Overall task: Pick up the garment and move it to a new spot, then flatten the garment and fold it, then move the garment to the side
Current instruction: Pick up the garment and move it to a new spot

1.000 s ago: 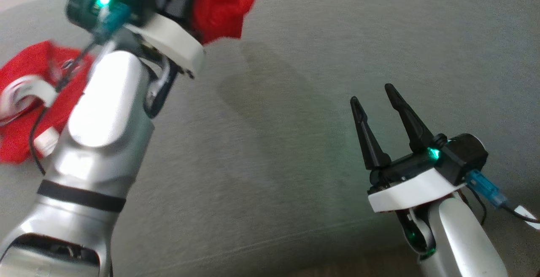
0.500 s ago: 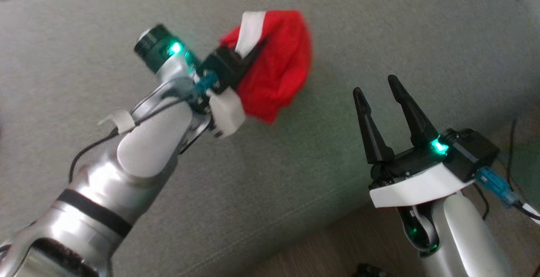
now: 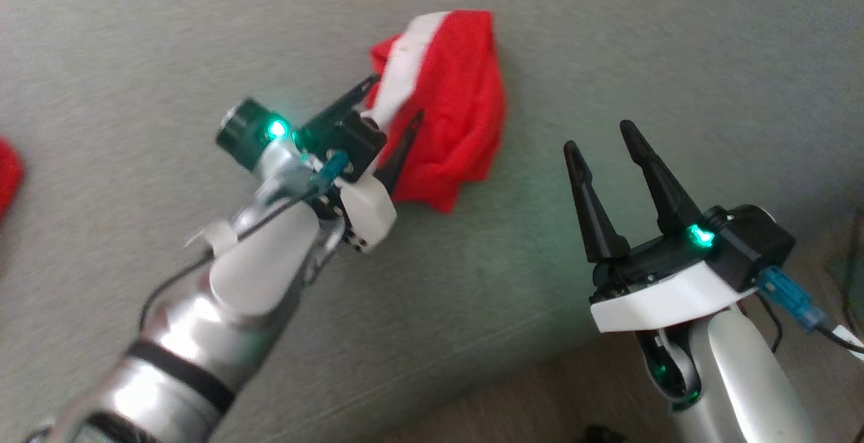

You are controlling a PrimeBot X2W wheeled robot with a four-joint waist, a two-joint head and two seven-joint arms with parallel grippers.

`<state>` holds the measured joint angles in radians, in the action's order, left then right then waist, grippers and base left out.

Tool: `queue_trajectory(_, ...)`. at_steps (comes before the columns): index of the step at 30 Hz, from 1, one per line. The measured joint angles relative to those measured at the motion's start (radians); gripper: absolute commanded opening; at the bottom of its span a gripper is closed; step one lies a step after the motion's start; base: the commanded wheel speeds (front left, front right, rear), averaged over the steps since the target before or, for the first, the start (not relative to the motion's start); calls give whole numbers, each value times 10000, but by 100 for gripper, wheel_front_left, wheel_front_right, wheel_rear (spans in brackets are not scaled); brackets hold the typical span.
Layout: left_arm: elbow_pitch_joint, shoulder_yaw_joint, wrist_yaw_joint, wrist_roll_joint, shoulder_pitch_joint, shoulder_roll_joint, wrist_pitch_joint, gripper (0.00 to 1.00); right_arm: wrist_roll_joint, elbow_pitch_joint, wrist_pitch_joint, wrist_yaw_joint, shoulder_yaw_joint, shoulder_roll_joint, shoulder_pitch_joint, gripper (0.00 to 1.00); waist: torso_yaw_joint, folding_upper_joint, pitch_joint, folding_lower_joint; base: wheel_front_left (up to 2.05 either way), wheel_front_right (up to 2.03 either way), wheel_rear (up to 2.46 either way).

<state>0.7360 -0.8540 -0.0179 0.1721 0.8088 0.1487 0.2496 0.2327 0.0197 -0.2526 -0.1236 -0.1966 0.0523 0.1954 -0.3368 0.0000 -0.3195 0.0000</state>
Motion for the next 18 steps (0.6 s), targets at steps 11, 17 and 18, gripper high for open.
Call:
queue_trajectory(11,-3352,1647,1354,1060,-3189,-115,0,100,-395,278,0,0,19,4,-180,100,2075,0,813,0,0,0,0)
queue_trajectory(17,-5195,3191,2165,1212,-5182,-205,0,100,-539,506,0,0,357,2,-689,100,3360,0,1501,0,0,0,0)
queue_trajectory(18,-5392,3361,2215,1200,-5479,-232,0,100,-612,535,0,0,426,2,-750,100,3509,0,1609,0,0,0,0)
